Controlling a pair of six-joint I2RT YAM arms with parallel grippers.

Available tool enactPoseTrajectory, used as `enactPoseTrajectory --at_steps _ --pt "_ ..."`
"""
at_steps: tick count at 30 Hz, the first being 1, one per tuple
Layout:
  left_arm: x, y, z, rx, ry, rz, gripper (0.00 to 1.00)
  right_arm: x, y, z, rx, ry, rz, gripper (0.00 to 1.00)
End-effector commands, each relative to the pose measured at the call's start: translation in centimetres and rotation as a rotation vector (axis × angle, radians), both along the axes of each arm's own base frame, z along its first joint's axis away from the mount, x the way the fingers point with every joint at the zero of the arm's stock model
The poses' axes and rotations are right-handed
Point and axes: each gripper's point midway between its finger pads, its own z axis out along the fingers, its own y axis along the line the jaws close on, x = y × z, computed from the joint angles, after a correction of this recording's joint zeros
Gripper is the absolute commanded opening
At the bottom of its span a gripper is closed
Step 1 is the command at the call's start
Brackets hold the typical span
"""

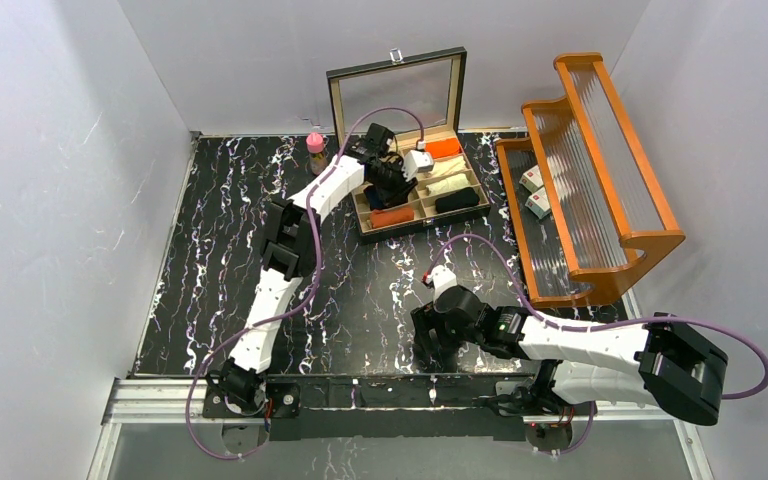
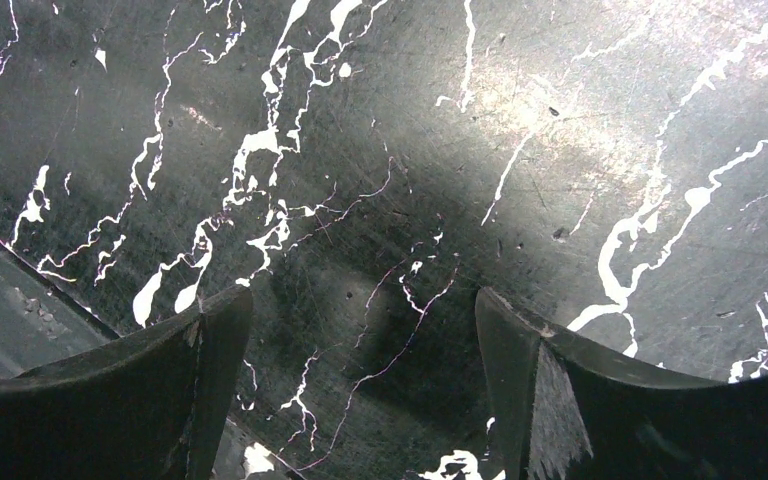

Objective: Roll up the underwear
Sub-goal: Place the underwear in the storage box.

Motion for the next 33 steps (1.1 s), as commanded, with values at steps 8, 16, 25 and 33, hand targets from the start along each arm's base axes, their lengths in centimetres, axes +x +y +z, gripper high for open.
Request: enactPoseTrajectory --at_steps 8,16,25,33 --pt "-6.0 -0.4 -0.8 -0.081 0.388 0.047 0.00 0.9 1.2 1.1 0.038 -0.029 0.004 0.90" --pt "-4.4 0.8 -0.5 -0.016 0.323 0.141 0.36 1.1 1.3 1.3 0.037 -0.039 0.009 0.90" --pt "-3.4 -0.4 5.3 -0.115 0.228 0.133 0.50 1.4 1.5 1.5 0.033 -0.048 0.010 0.90" --pt "-3.7 -0.8 8.6 -0.171 0.198 0.116 0.55 1.4 1.6 1.7 0.041 -0.050 0.008 0.90"
